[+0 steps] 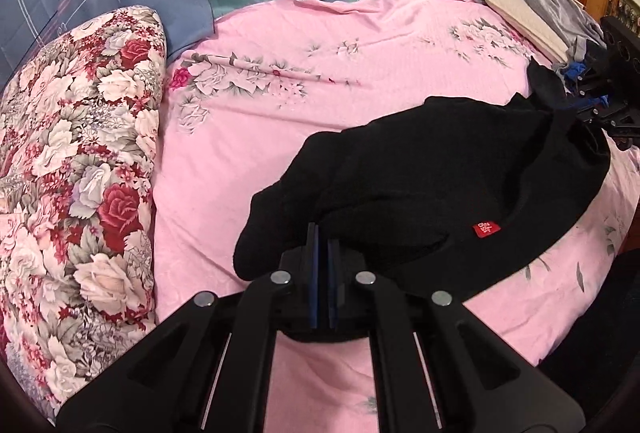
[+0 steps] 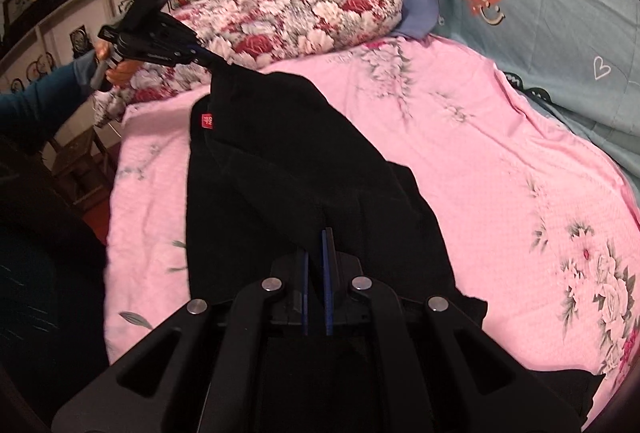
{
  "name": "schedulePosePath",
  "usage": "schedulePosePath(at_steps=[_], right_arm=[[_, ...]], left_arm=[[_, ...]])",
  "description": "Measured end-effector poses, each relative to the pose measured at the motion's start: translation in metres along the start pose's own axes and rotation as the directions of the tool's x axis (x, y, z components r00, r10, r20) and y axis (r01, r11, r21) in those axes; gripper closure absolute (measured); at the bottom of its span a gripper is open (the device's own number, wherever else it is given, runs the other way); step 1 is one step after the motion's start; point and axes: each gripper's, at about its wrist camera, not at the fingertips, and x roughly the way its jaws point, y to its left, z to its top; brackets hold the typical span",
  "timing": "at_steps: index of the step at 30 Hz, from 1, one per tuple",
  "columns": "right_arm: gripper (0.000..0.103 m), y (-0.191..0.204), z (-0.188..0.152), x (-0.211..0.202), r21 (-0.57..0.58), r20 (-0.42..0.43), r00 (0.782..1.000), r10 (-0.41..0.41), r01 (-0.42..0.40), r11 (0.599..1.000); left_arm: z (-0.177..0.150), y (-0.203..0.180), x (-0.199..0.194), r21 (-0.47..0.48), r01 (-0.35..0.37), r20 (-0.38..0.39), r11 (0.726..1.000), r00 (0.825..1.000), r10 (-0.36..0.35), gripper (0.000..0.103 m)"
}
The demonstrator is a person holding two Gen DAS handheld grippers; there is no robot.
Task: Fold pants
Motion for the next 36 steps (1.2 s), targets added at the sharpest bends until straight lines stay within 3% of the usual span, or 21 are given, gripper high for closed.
schedulePosePath(at_steps=[7,11,13,15,17,18,19,20,21,22,24,26,28,31,33,36], right_arm=[[0.097,0.011,-0.016,0.002,-0.011,-0.052,0.995,0.086,-0.086,0.996],[0.097,0.026,-0.031,0.022,-0.062,-0.139,0.987,0.076,-0.086,0.994],[0.097,0.037,-0.043,0.036,-0.102,-0.21,0.976,0.064,-0.087,0.991],[0.093,0.044,-0.052,0.044,-0.135,-0.25,0.967,0.051,-0.087,0.987],[0.079,0.047,-0.058,0.047,-0.126,-0.271,0.961,0.054,-0.091,0.988],[0.072,0.046,-0.058,0.045,-0.107,-0.274,0.959,0.07,-0.102,0.989],[0.056,0.044,-0.057,0.042,-0.093,-0.274,0.959,0.075,-0.104,0.99],[0.053,0.043,-0.055,0.037,-0.074,-0.266,0.961,0.081,-0.105,0.992],[0.053,0.042,-0.054,0.032,-0.068,-0.247,0.965,0.088,-0.107,0.992],[0.053,0.04,-0.051,0.025,-0.056,-0.222,0.97,0.095,-0.11,0.992],[0.053,0.034,-0.049,0.016,0.006,-0.183,0.976,0.116,-0.117,0.993],[0.052,0.028,-0.053,0.015,0.089,-0.161,0.98,0.118,-0.104,0.991],[0.052,0.026,-0.067,0.024,0.154,-0.198,0.973,0.116,-0.086,0.984],[0.052,0.029,-0.084,0.023,0.152,-0.236,0.968,0.088,-0.052,0.987],[0.052,0.021,-0.084,0.003,0.154,-0.204,0.977,0.059,-0.027,0.988],[0.052,-0.02,-0.077,-0.049,0.225,-0.122,0.991,-0.056,0.082,0.971]], left_arm=[[-0.028,0.004,-0.001,-0.045,-0.01,-0.043,0.999,0.999,0.008,0.099],[-0.047,0.001,0.037,-0.039,-0.022,-0.189,0.999,0.982,0.014,0.094],[-0.057,0.001,0.045,-0.061,-0.009,-0.225,0.998,0.974,-0.006,0.092],[-0.062,0.006,0.038,-0.102,0.014,-0.2,0.995,0.979,-0.035,0.091],[-0.06,0.011,0.023,-0.14,0.041,-0.155,0.989,0.986,-0.063,0.09],[-0.056,0.01,0.015,-0.14,0.043,-0.136,0.989,0.989,-0.063,0.089],[-0.051,0.008,0.01,-0.133,0.036,-0.119,0.99,0.992,-0.052,0.084],[-0.045,0.003,0.003,-0.117,0.023,-0.095,0.993,0.995,-0.034,0.077],[-0.039,-0.001,-0.002,-0.104,0.024,-0.069,0.994,0.997,-0.031,0.06],[-0.032,-0.006,-0.006,-0.095,0.034,-0.036,0.995,0.999,-0.038,0.051],[-0.026,-0.019,-0.008,-0.07,0.056,-0.006,0.996,0.998,-0.056,0.05],[-0.03,-0.024,0.005,-0.066,0.051,-0.036,0.997,0.998,-0.053,0.045],[-0.044,-0.021,0.029,-0.102,0.024,-0.122,0.994,0.992,-0.036,0.044],[-0.073,-0.015,0.067,-0.138,-0.03,-0.292,0.99,0.956,-0.011,0.043],[-0.078,-0.012,0.062,-0.156,-0.04,-0.291,0.987,0.957,-0.008,0.045],[-0.072,-0.013,0.032,-0.161,-0.027,-0.218,0.987,0.976,-0.008,0.045]])
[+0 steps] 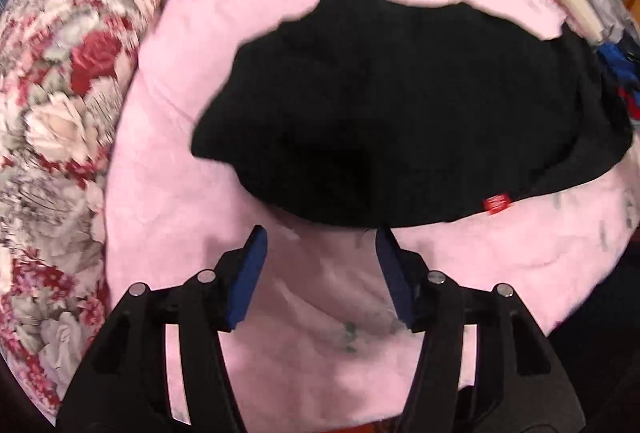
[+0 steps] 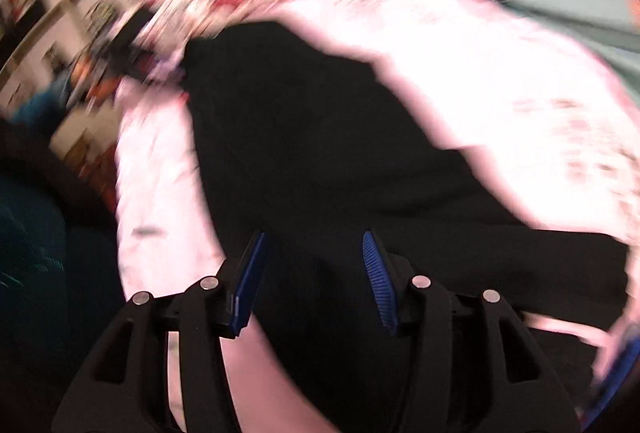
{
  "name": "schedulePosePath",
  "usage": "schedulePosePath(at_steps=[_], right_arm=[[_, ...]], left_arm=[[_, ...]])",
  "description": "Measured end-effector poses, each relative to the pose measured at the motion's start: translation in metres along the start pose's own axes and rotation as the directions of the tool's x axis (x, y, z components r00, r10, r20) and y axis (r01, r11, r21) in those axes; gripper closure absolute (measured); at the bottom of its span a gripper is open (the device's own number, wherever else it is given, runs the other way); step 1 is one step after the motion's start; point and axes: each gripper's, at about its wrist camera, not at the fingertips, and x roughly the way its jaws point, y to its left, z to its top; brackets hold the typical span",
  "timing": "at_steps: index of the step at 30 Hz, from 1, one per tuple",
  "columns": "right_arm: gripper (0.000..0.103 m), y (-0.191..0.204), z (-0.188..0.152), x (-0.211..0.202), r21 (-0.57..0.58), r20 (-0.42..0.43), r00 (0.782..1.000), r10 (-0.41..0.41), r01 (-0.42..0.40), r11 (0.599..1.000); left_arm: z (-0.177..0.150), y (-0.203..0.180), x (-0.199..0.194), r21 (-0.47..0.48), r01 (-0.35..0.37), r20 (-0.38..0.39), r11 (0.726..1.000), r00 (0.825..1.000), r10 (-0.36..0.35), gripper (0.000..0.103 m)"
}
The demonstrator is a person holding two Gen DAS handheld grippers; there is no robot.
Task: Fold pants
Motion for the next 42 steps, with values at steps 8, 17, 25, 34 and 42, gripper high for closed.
schedulePosePath(at_steps=[8,17,25,34,42], right_arm=[[0.051,-0.207,-0.046,-0.087,0.72,0.016,0.958,-0.286,0.187,0.668],[0.051,-0.209,-0.104,-0.071,0.679,-0.158,0.932,-0.326,0.342,0.65],[0.054,-0.204,-0.104,-0.04,0.491,-0.276,0.9,-0.338,0.434,0.755],[0.098,-0.178,-0.097,-0.066,0.392,-0.347,0.827,-0.442,0.556,0.733],[0.058,-0.187,-0.091,-0.095,0.544,-0.295,0.817,-0.495,0.57,0.616]], left_arm=[[0.043,-0.072,-0.048,0.185,0.076,0.188,0.98,0.976,-0.111,0.03],[0.083,-0.159,0.009,0.33,0.184,0.092,0.926,0.97,-0.226,0.029],[0.086,-0.176,0.028,0.289,0.176,0.062,0.941,0.977,-0.202,0.029],[0.086,-0.186,0.029,0.318,0.163,0.071,0.934,0.978,-0.195,0.029],[0.081,-0.177,0.029,0.295,0.157,0.073,0.942,0.98,-0.186,0.029]])
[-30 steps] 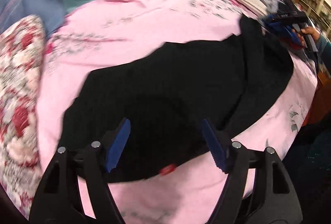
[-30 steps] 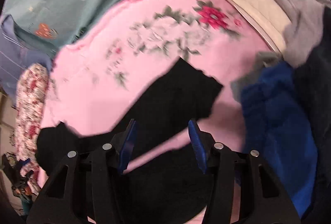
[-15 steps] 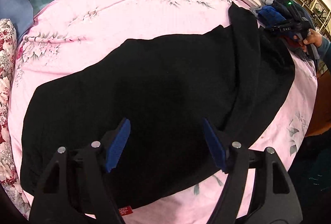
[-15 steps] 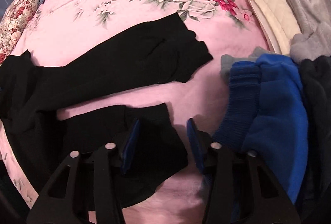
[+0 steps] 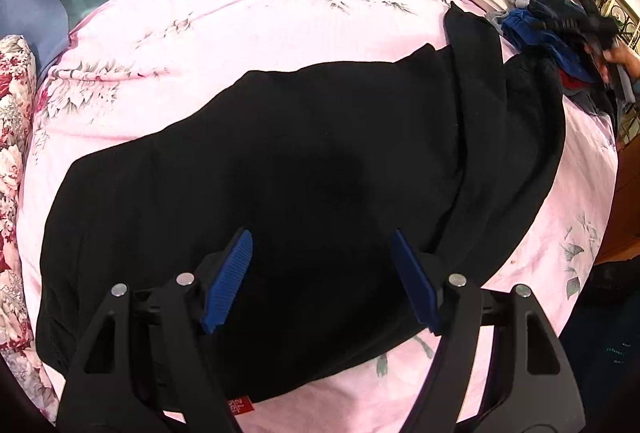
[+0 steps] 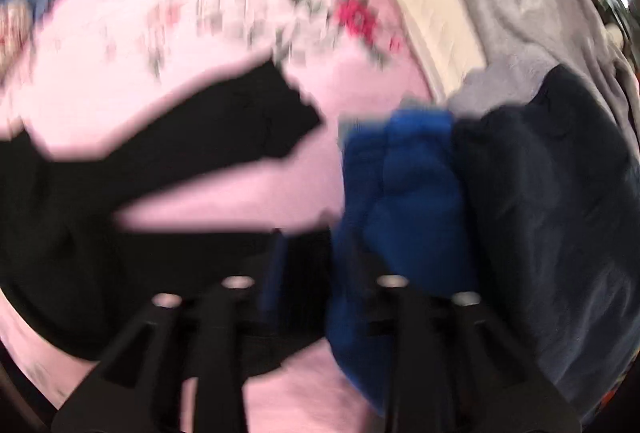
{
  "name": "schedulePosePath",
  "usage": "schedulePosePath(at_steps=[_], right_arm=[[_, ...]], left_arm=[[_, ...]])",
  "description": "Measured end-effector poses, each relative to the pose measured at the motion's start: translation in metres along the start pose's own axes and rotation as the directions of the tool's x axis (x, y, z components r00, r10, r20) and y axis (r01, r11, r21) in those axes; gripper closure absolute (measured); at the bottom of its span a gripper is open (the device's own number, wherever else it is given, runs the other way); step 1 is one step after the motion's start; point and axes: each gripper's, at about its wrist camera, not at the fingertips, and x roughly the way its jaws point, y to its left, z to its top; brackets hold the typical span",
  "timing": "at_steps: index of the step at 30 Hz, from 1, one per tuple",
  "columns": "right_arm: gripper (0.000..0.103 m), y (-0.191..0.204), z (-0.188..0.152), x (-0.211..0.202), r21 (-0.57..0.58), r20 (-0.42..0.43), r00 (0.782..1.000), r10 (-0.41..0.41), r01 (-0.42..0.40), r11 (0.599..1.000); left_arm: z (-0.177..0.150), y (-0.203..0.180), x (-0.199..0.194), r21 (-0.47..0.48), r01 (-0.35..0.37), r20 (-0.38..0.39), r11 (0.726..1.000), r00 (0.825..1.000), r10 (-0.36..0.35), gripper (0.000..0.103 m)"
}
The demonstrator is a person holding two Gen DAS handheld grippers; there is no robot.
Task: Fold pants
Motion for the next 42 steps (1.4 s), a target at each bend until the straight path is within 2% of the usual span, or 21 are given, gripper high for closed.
schedulePosePath(at_steps=[2,4,10,14,16,18,20,23,25,28,29,30,31,32,33,35,38,42], right_arm=[[0.054,-0.006,0.012,-0.001,0.091,0.05,0.992,0.118,-0.122,0.988],[0.054,-0.009,0.022,0.014,0.192,0.051,0.97,0.236,-0.241,0.951],[0.054,-0.019,0.032,0.067,0.369,0.019,0.961,0.277,-0.264,0.891],[0.053,-0.01,0.04,0.09,0.363,-0.044,0.966,0.256,-0.223,0.905],[0.054,-0.002,0.04,0.091,0.317,-0.028,0.973,0.227,-0.207,0.926],[0.08,-0.001,0.039,0.089,0.314,-0.004,0.969,0.246,-0.233,0.92],[0.088,-0.004,0.036,0.08,0.329,0.033,0.963,0.267,-0.262,0.907],[0.088,-0.005,0.036,0.049,0.302,0.113,0.958,0.263,-0.286,0.91],[0.088,-0.007,0.037,0.024,0.282,0.181,0.936,0.302,-0.343,0.896],[0.088,-0.012,0.035,-0.006,0.263,0.23,0.919,0.319,-0.374,0.889],[0.088,-0.017,0.031,-0.011,0.272,0.214,0.929,0.304,-0.355,0.894],[0.086,-0.018,0.029,-0.011,0.277,0.192,0.951,0.243,-0.29,0.916],[0.077,-0.02,0.026,-0.005,0.28,0.153,0.977,0.15,-0.188,0.941],[0.06,-0.022,0.024,0.002,0.288,0.116,0.988,0.103,-0.133,0.948],[0.055,-0.024,0.022,0.009,0.302,0.081,0.994,0.074,-0.095,0.949],[0.053,-0.025,0.021,0.012,0.325,0.064,0.998,0.026,-0.046,0.945],[0.047,-0.017,0.029,0.009,0.317,0.059,0.998,0.008,-0.026,0.948],[0.046,0.004,0.05,0.025,0.322,-0.005,0.997,0.077,-0.071,0.944]], left_arm=[[-0.001,0.002,-0.003,-0.005,-0.01,0.006,1.0,1.0,0.01,0.029],[-0.001,0.005,-0.005,-0.02,-0.01,0.011,1.0,1.0,0.01,0.029],[-0.006,0.011,-0.01,-0.025,-0.027,0.006,0.999,1.0,0.027,0.029],[-0.007,0.017,-0.006,-0.056,-0.025,0.002,0.998,1.0,0.025,0.029],[-0.009,0.019,-0.004,-0.065,-0.026,0.002,0.998,1.0,0.026,0.029],[-0.011,0.023,0.0,-0.076,-0.029,-0.006,0.997,1.0,0.029,0.029],[-0.014,0.029,0.002,-0.097,-0.026,-0.012,0.995,1.0,0.025,0.029],[-0.018,0.037,-0.001,-0.116,-0.016,0.0,0.993,1.0,0.016,0.029],[-0.019,0.038,-0.005,-0.12,-0.01,0.012,0.993,1.0,0.011,0.029],[-0.019,0.036,-0.008,-0.11,-0.003,0.026,0.994,1.0,0.005,0.029],[-0.019,0.034,-0.008,-0.103,0.0,0.029,0.995,1.0,0.003,0.029],[-0.018,0.032,-0.008,-0.097,0.002,0.029,0.995,1.0,0.001,0.029],[-0.017,0.03,-0.007,-0.094,0.004,0.028,0.996,1.0,-0.001,0.029],[-0.017,0.028,-0.007,-0.092,0.007,0.026,0.996,1.0,-0.005,0.029],[-0.016,0.026,-0.006,-0.088,0.011,0.026,0.996,1.0,-0.009,0.029],[-0.016,0.022,-0.007,-0.075,0.013,0.031,0.997,0.999,-0.01,0.029],[-0.015,0.018,-0.008,-0.064,0.026,0.045,0.998,0.999,-0.023,0.029],[-0.012,0.018,-0.004,-0.072,0.056,0.057,0.996,0.997,-0.052,0.029]])
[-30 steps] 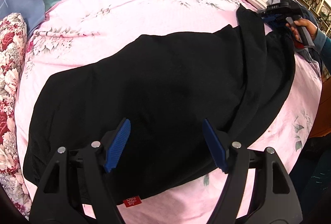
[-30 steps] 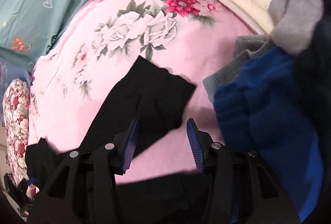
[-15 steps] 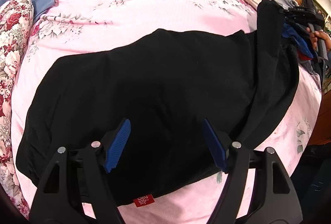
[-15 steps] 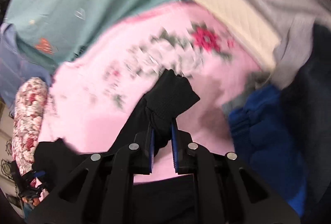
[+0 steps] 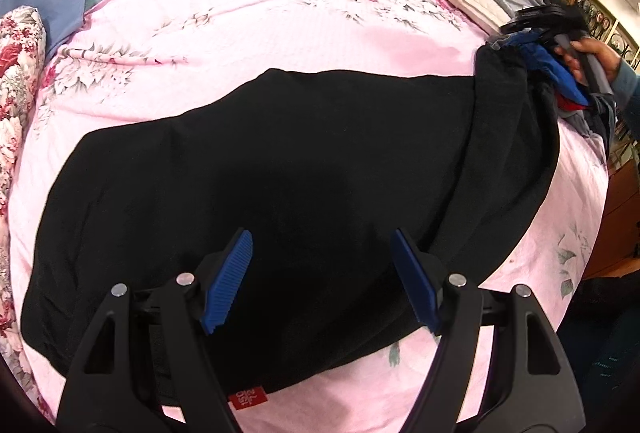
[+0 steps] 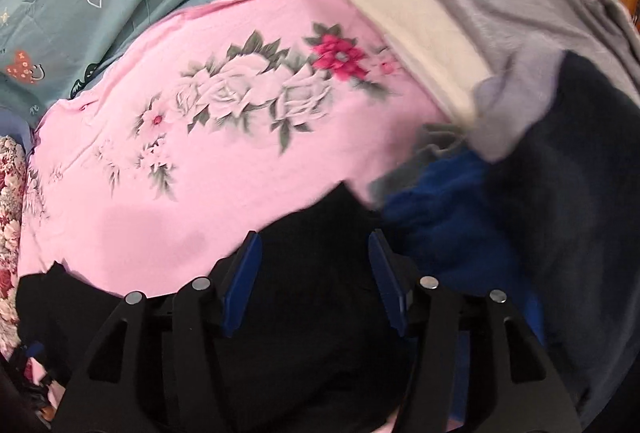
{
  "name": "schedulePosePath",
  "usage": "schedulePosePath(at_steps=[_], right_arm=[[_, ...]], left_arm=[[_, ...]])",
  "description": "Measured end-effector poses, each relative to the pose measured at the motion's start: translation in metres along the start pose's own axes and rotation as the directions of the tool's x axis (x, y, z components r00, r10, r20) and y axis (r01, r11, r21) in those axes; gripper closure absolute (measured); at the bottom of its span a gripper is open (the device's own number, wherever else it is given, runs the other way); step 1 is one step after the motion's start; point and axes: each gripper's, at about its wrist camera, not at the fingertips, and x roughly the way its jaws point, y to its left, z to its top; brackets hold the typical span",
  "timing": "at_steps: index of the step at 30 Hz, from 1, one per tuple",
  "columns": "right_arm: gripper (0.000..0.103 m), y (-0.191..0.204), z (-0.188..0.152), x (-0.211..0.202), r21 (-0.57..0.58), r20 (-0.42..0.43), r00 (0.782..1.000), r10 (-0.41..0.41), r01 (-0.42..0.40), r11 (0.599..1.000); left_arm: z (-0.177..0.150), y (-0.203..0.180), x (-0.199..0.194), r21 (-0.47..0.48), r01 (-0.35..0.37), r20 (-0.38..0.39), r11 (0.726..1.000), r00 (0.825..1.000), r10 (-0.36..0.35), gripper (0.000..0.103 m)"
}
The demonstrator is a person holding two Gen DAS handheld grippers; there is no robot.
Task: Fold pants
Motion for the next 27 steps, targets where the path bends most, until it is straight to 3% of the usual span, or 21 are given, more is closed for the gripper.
schedulePosePath(at_steps=[4,6,11,12,14,15,19,21,23,25,27], right_arm=[[0.046,0.005,0.004,0.044,0.133,-0.158,0.986,-0.05,0.072,0.988],[0.046,0.004,0.005,0.059,0.199,-0.199,0.978,-0.059,0.099,0.975],[0.047,0.011,0.011,0.077,0.168,-0.15,0.977,-0.153,0.178,0.97],[0.05,0.012,0.011,0.077,0.157,-0.137,0.978,-0.157,0.178,0.972],[0.086,0.014,0.011,0.074,0.119,-0.114,0.981,-0.157,0.171,0.978],[0.087,0.013,0.01,0.07,0.109,-0.114,0.983,-0.147,0.159,0.981],[0.09,0.012,0.006,0.037,0.09,-0.047,0.996,-0.073,0.077,0.993],[0.09,0.009,0.005,0.012,0.114,0.011,1.0,0.007,-0.009,0.993],[0.09,0.007,0.004,-0.016,0.122,0.083,0.99,0.112,-0.122,0.985],[0.09,-0.004,-0.002,-0.05,0.132,0.167,0.959,0.23,-0.253,0.959],[0.09,-0.016,-0.014,-0.076,0.1,0.25,0.907,0.34,-0.374,0.922]], left_arm=[[-0.002,0.001,0.002,0.009,0.035,0.011,0.999,0.999,-0.035,0.029],[-0.002,0.002,0.003,0.012,0.05,0.017,0.999,0.999,-0.05,0.029],[-0.003,0.014,0.009,-0.016,0.071,0.013,0.997,0.997,-0.07,0.029],[-0.004,0.015,0.009,-0.019,0.072,0.013,0.997,0.997,-0.072,0.029],[-0.007,0.019,0.009,-0.025,0.074,0.011,0.997,0.997,-0.074,0.029],[-0.008,0.02,0.01,-0.03,0.072,0.008,0.997,0.997,-0.072,0.029],[-0.008,0.025,0.01,-0.051,0.058,0.002,0.997,0.998,-0.058,0.029],[-0.007,0.026,0.007,-0.062,0.057,0.007,0.996,0.998,-0.056,0.029],[-0.007,0.025,0.003,-0.066,0.05,0.014,0.997,0.999,-0.049,0.029],[-0.007,0.021,0.0,-0.058,0.043,0.02,0.997,0.999,-0.042,0.029],[-0.009,0.017,-0.002,-0.048,0.038,0.021,0.998,0.999,-0.037,0.029]])
